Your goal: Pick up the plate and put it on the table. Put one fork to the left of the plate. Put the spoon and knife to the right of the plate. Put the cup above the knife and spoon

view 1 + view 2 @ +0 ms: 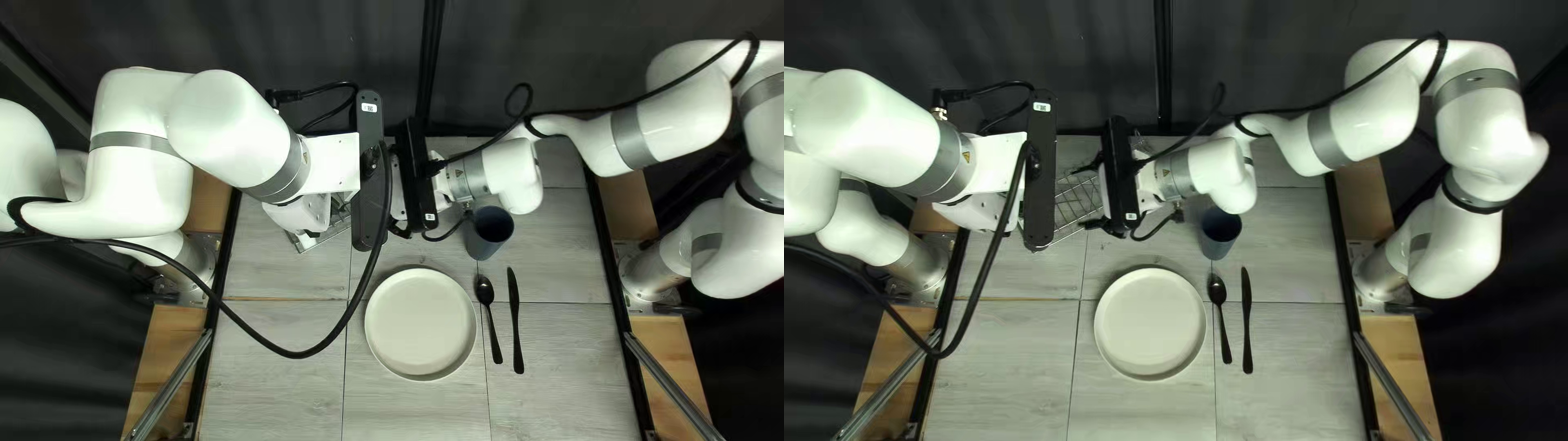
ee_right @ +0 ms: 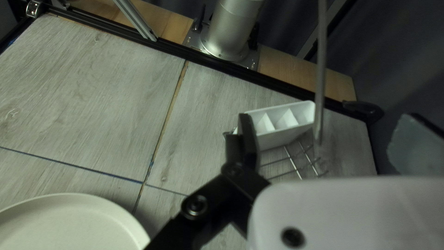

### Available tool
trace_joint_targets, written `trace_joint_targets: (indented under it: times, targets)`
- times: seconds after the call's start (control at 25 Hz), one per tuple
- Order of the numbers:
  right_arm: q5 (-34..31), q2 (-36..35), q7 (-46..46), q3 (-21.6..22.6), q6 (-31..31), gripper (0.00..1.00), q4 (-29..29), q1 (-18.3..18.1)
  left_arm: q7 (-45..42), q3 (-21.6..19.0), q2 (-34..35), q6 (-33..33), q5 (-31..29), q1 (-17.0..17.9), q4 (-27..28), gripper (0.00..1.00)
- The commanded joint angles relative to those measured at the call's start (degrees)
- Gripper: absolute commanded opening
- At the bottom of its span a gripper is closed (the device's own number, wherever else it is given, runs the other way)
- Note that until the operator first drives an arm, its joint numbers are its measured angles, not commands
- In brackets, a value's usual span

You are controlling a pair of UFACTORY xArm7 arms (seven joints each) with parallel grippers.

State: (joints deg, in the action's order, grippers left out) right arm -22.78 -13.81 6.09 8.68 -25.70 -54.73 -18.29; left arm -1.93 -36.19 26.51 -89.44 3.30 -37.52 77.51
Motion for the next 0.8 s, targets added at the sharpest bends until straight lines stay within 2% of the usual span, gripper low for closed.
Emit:
trace_joint_targets:
  times: [0.04, 0.36, 0.4, 0.44, 0.48, 0.56, 0.72, 0.8]
  targets:
    - [-0.04, -0.04, -0.02, 0.01, -0.01, 0.0, -0.03, -0.02, 0.0, 0.0, 0.0, 0.0, 0.0, 0.0, 0.0, 0.0]
    - [-0.04, -0.04, -0.02, 0.01, -0.01, 0.0, -0.03, -0.02, 0.0, 0.0, 0.0, 0.0, 0.0, 0.0, 0.0, 0.0]
    - [-0.04, -0.04, -0.02, 0.01, -0.01, 0.0, -0.03, -0.02, 0.0, 0.0, 0.0, 0.0, 0.0, 0.0, 0.0, 0.26]
    - [-0.04, -0.04, -0.02, 0.01, -0.01, 0.0, -0.03, -0.02, 0.0, 0.0, 0.0, 0.0, 0.0, 0.0, 0.0, 0.84]
    - [0.99, 0.27, 0.63, -0.44, -0.26, 0.0, 0.83, 0.6, 0.0, 0.0, 0.0, 0.0, 0.0, 0.0, 0.0, 0.94]
    - [0.35, 0.41, 0.07, -0.1, 0.0, 0.0, 0.79, 0.2, 0.0, 0.0, 0.0, 0.0, 0.0, 0.0, 0.0, 1.0]
    - [-1.69, 1.17, -1.65, 0.86, 1.15, 0.0, 0.92, -1.18, 0.0, 0.0, 0.0, 0.0, 0.0, 0.0, 0.0, 1.0]
    - [-4.69, 2.1, -4.0, 1.92, 1.86, 0.0, 1.68, -3.11, 0.0, 0.0, 0.0, 0.0, 0.0, 0.0, 0.0, 1.0]
